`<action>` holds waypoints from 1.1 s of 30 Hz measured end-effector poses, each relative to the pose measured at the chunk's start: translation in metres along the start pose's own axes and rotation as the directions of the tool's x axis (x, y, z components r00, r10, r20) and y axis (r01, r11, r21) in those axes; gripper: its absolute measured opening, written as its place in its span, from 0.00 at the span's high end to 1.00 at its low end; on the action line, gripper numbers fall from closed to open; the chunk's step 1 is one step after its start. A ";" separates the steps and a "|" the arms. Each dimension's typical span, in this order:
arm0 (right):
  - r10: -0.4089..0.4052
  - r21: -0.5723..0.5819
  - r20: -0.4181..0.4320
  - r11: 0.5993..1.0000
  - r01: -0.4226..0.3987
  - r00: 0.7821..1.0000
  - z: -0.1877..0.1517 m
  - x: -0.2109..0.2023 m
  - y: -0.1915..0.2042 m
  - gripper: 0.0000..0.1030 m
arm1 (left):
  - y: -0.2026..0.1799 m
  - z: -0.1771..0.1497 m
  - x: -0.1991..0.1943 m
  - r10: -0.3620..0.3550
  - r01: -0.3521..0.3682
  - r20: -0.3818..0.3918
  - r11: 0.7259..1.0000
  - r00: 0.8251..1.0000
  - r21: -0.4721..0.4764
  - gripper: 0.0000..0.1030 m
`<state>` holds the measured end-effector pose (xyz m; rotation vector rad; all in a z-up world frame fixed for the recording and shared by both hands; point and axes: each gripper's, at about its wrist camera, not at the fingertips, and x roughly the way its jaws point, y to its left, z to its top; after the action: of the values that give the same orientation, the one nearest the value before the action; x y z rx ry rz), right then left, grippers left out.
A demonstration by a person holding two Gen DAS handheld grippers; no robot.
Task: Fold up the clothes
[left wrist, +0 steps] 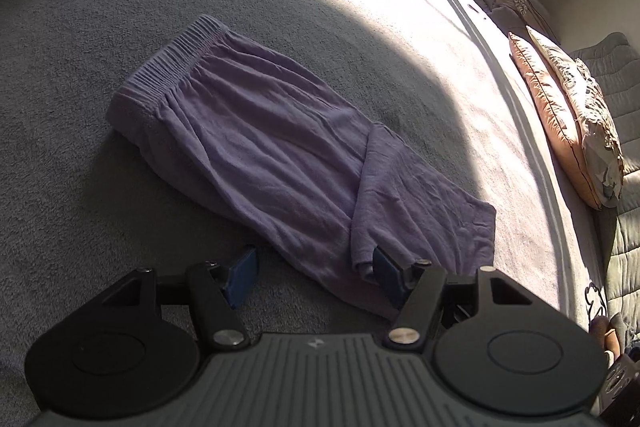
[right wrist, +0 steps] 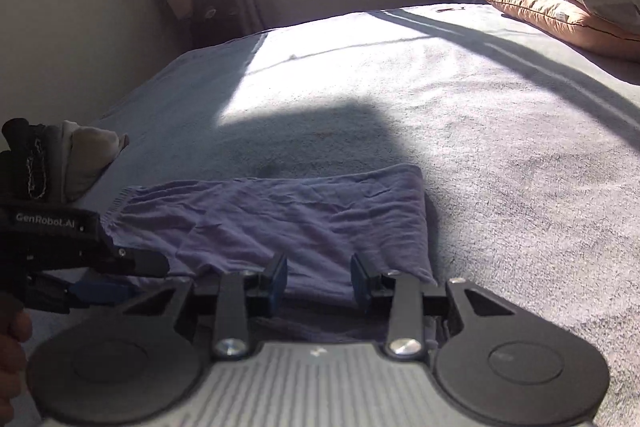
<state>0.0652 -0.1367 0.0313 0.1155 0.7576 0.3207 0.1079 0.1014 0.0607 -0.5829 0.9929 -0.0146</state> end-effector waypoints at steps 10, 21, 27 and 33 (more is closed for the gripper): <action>-0.027 -0.145 0.083 0.989 0.039 0.996 -0.012 -0.017 0.016 0.65 | -0.005 -0.010 0.012 -0.225 0.220 -0.034 0.969 0.974 -0.113 0.36; 0.005 -0.179 0.051 0.984 0.004 0.999 -0.027 -0.015 0.005 0.99 | -0.007 -0.015 0.023 -0.160 0.160 0.005 0.980 0.987 -0.120 0.93; 0.004 -0.167 0.067 0.986 0.007 0.998 -0.027 -0.022 -0.001 0.99 | -0.010 -0.013 0.015 -0.146 0.147 0.016 0.986 0.989 -0.081 0.94; 0.036 0.052 0.096 0.998 -0.041 0.995 -0.006 -0.020 -0.033 0.96 | -0.012 -0.013 0.019 -0.144 0.144 0.004 0.987 0.990 -0.076 0.93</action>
<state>0.0554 -0.1745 0.0329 0.1954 0.6701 0.3291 0.1112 0.0803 0.0463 -0.7237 0.9540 -0.1063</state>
